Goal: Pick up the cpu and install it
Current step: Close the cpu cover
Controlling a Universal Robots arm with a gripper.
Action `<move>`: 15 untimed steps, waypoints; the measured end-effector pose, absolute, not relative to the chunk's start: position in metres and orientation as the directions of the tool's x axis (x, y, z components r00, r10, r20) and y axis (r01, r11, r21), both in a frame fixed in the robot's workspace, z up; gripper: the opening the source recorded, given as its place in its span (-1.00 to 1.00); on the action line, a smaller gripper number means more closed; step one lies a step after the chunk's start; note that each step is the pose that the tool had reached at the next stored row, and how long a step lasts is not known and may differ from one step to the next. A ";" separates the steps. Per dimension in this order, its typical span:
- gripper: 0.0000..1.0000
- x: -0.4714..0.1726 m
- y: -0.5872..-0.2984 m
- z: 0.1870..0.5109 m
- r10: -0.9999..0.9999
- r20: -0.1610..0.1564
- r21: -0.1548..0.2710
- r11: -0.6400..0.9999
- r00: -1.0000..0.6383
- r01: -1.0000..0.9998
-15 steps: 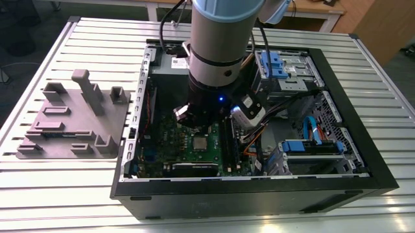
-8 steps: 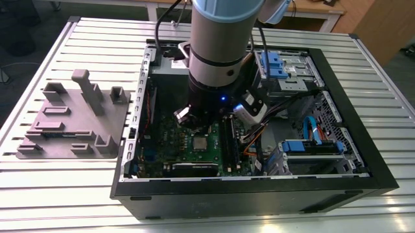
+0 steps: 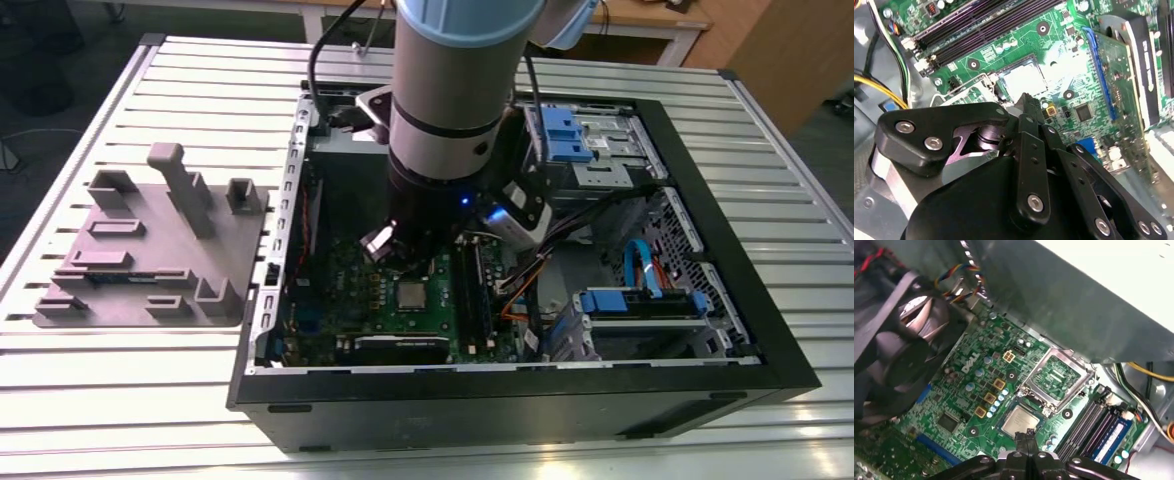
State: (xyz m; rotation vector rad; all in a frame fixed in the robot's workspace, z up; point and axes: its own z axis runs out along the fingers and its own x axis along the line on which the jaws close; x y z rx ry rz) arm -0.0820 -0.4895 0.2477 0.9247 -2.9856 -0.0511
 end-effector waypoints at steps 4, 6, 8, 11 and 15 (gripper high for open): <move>-0.80 -0.082 -0.490 0.247 -0.587 0.005 0.036 0.809 -0.809 -0.587; -0.80 -0.079 -0.489 0.247 -0.587 0.005 0.036 0.809 -0.809 -0.587; -0.80 -0.074 -0.489 0.247 -0.587 0.005 0.036 0.809 -0.809 -0.587; -0.80 -0.072 -0.489 0.247 -0.587 0.005 0.036 0.809 -0.809 -0.587; -0.80 -0.072 -0.489 0.247 -0.587 0.005 0.036 0.809 -0.809 -0.587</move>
